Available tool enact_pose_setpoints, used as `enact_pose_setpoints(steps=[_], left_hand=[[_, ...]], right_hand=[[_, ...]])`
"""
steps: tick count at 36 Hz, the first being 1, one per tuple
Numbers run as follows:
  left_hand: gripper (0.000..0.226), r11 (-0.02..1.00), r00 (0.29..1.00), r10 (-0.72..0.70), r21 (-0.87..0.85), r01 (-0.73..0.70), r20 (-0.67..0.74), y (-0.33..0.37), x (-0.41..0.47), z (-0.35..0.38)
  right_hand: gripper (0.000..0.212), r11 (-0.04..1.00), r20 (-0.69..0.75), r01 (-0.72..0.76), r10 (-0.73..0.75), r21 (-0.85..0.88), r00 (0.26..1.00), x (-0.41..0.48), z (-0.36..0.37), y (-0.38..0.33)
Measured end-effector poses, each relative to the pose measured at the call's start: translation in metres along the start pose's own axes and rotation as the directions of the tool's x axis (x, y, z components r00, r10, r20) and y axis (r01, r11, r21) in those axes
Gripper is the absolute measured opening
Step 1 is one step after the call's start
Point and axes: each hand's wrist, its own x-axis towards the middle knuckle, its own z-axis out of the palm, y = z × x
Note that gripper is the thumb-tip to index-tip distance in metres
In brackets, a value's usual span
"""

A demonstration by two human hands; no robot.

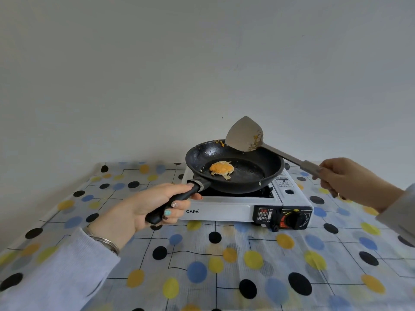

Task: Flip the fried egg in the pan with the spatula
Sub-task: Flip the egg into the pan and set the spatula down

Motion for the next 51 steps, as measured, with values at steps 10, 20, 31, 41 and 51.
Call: enact_pose_setpoints(steps=[10,20,31,41,51], left_hand=[[0.032,1.0,1.0,-0.002,-0.007,0.002,0.009,-0.001,0.001,-0.003],[0.031,1.0,1.0,-0.004,-0.005,0.004,0.014,-0.001,0.001,-0.003],[0.032,1.0,1.0,0.007,0.01,-0.007,0.003,-0.002,0.002,-0.004],[0.032,1.0,1.0,0.009,0.02,-0.009,-0.001,-0.002,0.002,-0.002],[0.031,1.0,1.0,0.011,0.025,-0.01,-0.02,-0.001,0.001,0.0]], right_hand=[[0.039,0.971,0.134,-0.125,0.099,0.206,0.986,-0.003,0.0,-0.008],[0.044,0.947,0.098,-0.133,0.109,0.291,0.989,0.001,0.004,0.003],[0.047,0.973,-0.072,-0.096,0.113,0.208,0.991,0.008,0.003,0.045],[0.054,0.952,-0.103,-0.302,0.306,0.053,0.947,0.003,0.039,0.102],[0.056,0.929,-0.106,-0.366,0.359,-0.054,0.927,-0.001,0.073,0.127]])
